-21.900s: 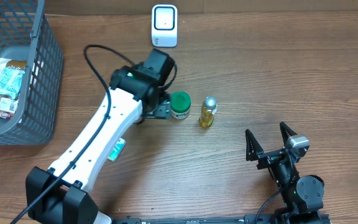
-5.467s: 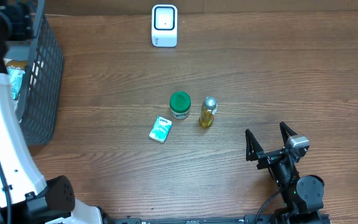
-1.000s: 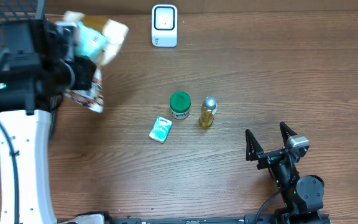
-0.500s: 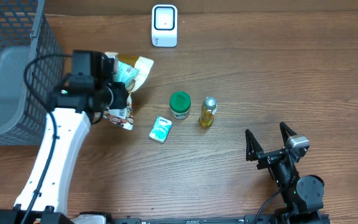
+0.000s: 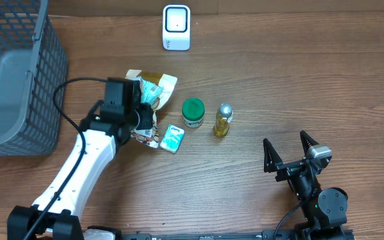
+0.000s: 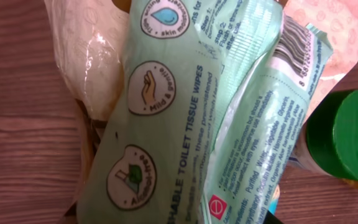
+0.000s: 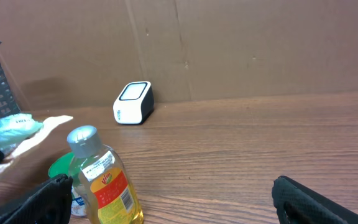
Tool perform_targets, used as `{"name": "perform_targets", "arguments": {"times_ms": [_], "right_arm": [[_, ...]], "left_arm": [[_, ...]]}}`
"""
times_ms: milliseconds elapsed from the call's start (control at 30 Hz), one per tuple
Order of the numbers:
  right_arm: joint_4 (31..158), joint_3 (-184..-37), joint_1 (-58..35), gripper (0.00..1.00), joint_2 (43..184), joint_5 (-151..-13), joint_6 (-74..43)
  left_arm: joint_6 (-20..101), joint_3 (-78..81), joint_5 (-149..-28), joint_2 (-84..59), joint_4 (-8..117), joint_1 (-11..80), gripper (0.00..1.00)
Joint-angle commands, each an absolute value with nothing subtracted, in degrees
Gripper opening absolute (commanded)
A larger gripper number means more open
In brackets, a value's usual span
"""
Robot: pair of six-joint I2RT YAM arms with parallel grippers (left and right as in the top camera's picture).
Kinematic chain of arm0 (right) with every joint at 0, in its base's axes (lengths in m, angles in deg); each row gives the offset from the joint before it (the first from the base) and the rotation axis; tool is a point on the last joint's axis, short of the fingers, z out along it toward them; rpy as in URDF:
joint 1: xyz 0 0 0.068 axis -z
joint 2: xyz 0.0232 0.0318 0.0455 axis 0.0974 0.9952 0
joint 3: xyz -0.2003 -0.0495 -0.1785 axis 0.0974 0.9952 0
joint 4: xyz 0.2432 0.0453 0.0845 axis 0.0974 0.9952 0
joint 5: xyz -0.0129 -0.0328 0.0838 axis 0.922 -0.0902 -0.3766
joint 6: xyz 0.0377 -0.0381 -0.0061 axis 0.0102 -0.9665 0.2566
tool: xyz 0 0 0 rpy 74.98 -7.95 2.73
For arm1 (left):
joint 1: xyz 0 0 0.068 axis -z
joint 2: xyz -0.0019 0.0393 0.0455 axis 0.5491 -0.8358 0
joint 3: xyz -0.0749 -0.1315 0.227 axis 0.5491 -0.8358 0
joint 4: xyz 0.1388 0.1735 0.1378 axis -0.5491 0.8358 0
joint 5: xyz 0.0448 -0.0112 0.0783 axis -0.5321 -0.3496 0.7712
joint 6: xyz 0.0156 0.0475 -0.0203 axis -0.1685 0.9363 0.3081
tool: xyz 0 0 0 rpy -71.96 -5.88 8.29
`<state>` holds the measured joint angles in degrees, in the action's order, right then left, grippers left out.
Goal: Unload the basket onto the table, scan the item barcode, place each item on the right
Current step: 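Lift the wipes pack out and carry it toward the green jar, then lower the wipes pack onto the table left of the green jar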
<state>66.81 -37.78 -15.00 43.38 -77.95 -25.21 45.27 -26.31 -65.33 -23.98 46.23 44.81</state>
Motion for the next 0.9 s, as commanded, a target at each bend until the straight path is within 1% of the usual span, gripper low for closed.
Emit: {"name": "perform_targets", "arguments": {"times_ms": [0, 333, 600, 733, 867], "right_arm": [[66.65, -37.19, -14.82, 1.00, 42.70, -77.43, -25.38], [66.65, -37.19, -14.82, 1.00, 42.70, -77.43, -25.38], [66.65, -37.19, -14.82, 1.00, 42.70, -77.43, -25.38], [66.65, -37.16, -14.82, 1.00, 42.70, -77.43, -25.38], [66.65, -37.16, -14.82, 1.00, 42.70, -77.43, -25.38]], "left_arm": [[41.88, -28.87, -65.06, -23.43, 43.17, 46.62, 0.25], [39.52, -30.66, -61.68, -27.54, 37.42, 51.83, 0.26], [39.19, -30.66, -61.79, -32.76, 34.82, 52.22, 0.26], [38.91, -30.66, -61.74, -33.99, 34.71, 52.50, 0.28], [37.86, -30.66, -62.09, -34.29, 33.84, 52.50, 0.32]]}}
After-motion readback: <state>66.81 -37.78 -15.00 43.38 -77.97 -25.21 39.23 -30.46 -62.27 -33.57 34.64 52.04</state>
